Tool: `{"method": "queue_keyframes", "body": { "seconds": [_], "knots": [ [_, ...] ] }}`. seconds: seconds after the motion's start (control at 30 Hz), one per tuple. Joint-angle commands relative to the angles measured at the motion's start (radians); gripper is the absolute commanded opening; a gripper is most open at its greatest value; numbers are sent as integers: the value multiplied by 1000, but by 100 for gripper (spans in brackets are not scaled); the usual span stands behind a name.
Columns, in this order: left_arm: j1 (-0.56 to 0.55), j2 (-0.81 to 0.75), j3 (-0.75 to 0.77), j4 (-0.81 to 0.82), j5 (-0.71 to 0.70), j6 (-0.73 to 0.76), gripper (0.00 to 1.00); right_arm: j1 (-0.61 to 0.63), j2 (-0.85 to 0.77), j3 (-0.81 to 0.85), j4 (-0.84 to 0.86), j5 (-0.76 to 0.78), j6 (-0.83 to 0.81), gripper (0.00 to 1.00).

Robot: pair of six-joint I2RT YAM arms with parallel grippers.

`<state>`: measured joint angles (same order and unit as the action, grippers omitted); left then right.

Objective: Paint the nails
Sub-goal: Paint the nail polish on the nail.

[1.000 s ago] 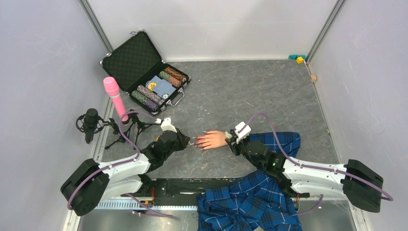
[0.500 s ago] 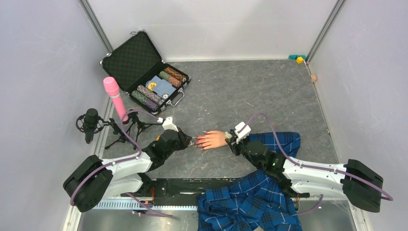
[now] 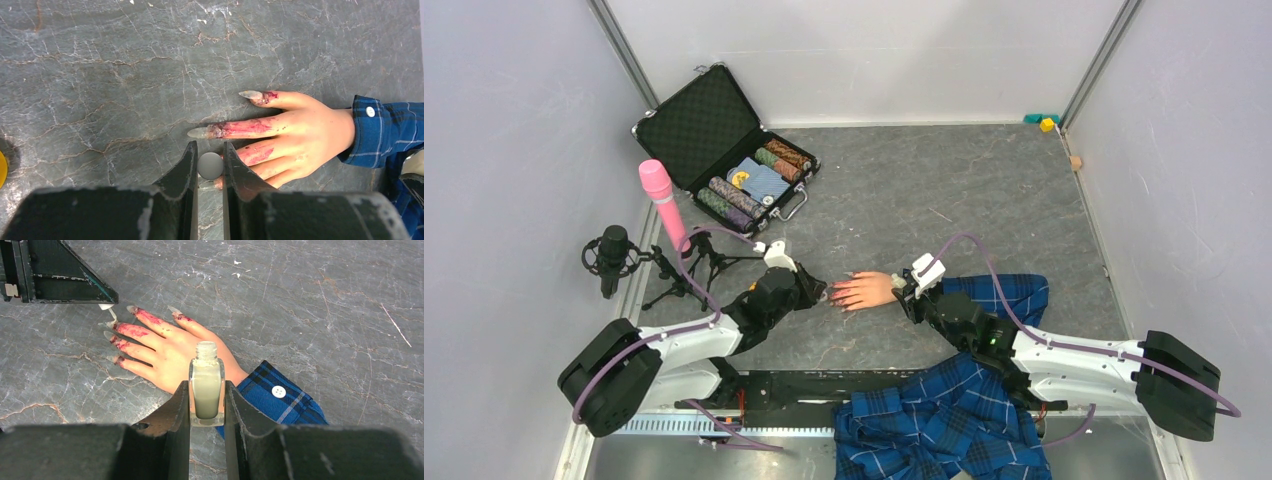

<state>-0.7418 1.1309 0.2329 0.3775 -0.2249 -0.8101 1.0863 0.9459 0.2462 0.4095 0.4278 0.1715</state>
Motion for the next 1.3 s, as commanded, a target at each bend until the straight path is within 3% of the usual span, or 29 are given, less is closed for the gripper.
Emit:
{"method": "queue_keyframes", "body": {
  "seconds": [0.0, 0.77, 1.27],
  "knots": [
    [-4, 10, 29, 60, 10, 34, 2, -2, -3, -2, 63, 7, 6, 0],
    [-8, -30, 7, 98, 24, 23, 2, -2, -7, -7, 62, 11, 8, 0],
    [-7, -142, -3, -98, -96, 10, 2, -2, -4, -9, 65, 6, 12, 0]
  ]
}}
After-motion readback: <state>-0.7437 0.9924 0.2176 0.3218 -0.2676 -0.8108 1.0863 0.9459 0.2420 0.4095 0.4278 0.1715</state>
